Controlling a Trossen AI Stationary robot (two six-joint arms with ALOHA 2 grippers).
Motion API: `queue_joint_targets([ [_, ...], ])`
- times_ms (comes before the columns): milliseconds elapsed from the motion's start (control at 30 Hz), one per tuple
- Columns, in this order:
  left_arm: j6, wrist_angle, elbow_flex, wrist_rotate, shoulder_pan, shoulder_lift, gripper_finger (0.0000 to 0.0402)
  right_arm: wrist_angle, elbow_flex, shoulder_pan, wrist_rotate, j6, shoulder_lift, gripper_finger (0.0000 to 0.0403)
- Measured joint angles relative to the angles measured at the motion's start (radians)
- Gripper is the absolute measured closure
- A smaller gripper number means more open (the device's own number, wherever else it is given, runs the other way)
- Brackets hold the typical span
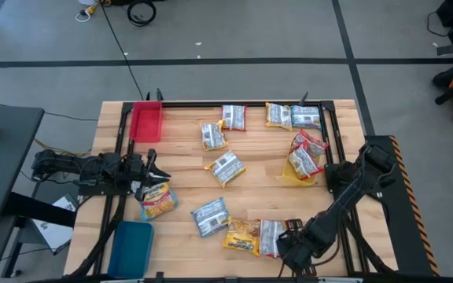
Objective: Sort Maruchan noodles
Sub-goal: Put the red noodle pack into the yellow bin
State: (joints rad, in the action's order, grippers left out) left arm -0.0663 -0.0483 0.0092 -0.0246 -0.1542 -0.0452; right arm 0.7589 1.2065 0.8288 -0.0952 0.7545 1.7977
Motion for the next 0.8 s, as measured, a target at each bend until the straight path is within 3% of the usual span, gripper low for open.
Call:
queue_joint_targets([
  [133, 0.000, 0.000, 0.000, 0.000, 0.000, 0.000, 0.0340, 0.020, -0.108, -0.041, -0.001, -0.104, 0.000, 0.0203],
  [233, 0.000, 0.000, 0.000, 0.000, 0.000, 0.000, 0.0340, 0.035, -0.160, -0.102, 0.029, -0.327, 0.001, 0.0203],
  [367, 0.000, 0.000, 0.000, 0.000, 0.000, 0.000, 0.0340, 0.059, -0.100, -0.200, 0.176, -0.624, 0.002, 0.0203],
  [467, 0.000, 0.000, 0.000, 0.000, 0.000, 0.000, 0.0340, 0.131, -0.019, -0.236, 0.256, -0.726, 0.001, 0.0206],
  [633, 0.000, 0.000, 0.000, 0.000, 0.000, 0.000, 0.0340, 0.265, 0.081, -0.215, 0.246, -0.655, 0.001, 0.0209],
  [800, 0.000, 0.000, 0.000, 0.000, 0.000, 0.000, 0.0340, -0.087, 0.122, -0.154, 0.249, -0.394, 0.005, 0.0210],
])
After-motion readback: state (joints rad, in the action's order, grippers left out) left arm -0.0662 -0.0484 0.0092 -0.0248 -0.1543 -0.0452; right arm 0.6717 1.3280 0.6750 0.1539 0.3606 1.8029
